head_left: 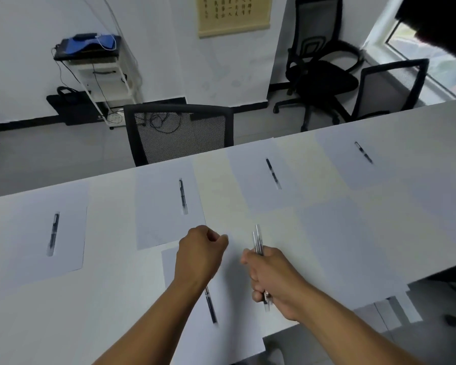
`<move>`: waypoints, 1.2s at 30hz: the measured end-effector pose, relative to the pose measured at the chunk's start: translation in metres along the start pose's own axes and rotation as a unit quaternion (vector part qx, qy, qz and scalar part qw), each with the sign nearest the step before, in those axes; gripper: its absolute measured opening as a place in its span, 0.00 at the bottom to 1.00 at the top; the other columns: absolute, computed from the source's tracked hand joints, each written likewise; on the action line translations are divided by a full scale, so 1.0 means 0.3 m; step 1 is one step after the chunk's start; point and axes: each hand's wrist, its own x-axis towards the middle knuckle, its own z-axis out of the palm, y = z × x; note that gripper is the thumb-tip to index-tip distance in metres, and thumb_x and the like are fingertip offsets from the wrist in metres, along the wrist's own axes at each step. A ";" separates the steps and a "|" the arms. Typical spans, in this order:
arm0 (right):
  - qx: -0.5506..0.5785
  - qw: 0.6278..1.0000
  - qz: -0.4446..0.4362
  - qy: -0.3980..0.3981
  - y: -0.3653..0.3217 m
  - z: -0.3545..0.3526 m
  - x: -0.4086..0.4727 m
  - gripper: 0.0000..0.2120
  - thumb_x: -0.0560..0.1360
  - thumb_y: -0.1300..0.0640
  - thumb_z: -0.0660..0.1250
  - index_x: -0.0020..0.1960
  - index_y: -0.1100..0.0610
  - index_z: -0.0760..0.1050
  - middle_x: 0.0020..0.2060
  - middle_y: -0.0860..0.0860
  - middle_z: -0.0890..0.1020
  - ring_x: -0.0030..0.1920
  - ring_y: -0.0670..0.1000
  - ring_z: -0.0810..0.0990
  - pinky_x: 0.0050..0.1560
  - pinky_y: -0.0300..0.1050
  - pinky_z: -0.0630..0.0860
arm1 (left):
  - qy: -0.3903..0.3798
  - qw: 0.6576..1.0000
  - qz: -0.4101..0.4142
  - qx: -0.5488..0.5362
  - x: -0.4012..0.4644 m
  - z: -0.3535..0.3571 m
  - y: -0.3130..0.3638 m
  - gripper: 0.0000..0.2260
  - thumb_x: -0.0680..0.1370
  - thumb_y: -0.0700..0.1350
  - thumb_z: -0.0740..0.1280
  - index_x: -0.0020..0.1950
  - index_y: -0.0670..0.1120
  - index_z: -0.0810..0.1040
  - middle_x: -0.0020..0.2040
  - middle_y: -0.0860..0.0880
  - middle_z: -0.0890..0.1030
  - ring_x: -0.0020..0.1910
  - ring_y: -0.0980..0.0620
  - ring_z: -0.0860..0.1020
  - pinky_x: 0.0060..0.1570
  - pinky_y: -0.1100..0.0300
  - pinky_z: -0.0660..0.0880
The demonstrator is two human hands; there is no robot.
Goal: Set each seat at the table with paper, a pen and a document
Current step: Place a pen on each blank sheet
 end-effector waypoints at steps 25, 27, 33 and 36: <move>0.070 0.995 -0.072 0.015 0.063 -0.898 -0.235 0.15 0.86 0.53 0.64 0.61 0.65 0.79 0.35 0.53 0.74 0.34 0.52 0.70 0.37 0.48 0.75 | -0.007 0.998 0.066 0.014 -0.346 0.625 0.602 0.11 0.80 0.46 0.69 0.38 0.47 0.77 0.34 0.47 0.76 0.35 0.51 0.73 0.37 0.54 0.70; 0.077 0.995 -0.066 -0.003 0.079 -0.991 -0.233 0.16 0.86 0.55 0.64 0.62 0.69 0.77 0.36 0.54 0.75 0.32 0.52 0.71 0.37 0.48 0.76 | 0.008 0.998 0.059 0.011 -0.375 0.692 0.645 0.13 0.81 0.45 0.69 0.38 0.41 0.80 0.35 0.39 0.79 0.34 0.50 0.74 0.37 0.55 0.71; 0.074 0.995 -0.055 -0.033 0.081 -1.128 -0.202 0.12 0.85 0.57 0.66 0.60 0.65 0.81 0.39 0.56 0.77 0.38 0.54 0.74 0.40 0.47 0.81 | 0.029 0.998 0.048 0.017 -0.416 0.798 0.734 0.14 0.82 0.45 0.69 0.45 0.35 0.84 0.44 0.35 0.85 0.35 0.45 0.80 0.37 0.56 0.73; 0.062 0.996 -0.050 -0.044 0.073 -1.131 -0.173 0.10 0.84 0.56 0.67 0.58 0.62 0.82 0.40 0.55 0.77 0.40 0.54 0.76 0.44 0.46 0.84 | 0.035 0.999 0.034 0.013 -0.398 0.815 0.729 0.14 0.82 0.45 0.69 0.43 0.35 0.83 0.42 0.35 0.85 0.34 0.48 0.78 0.37 0.56 0.73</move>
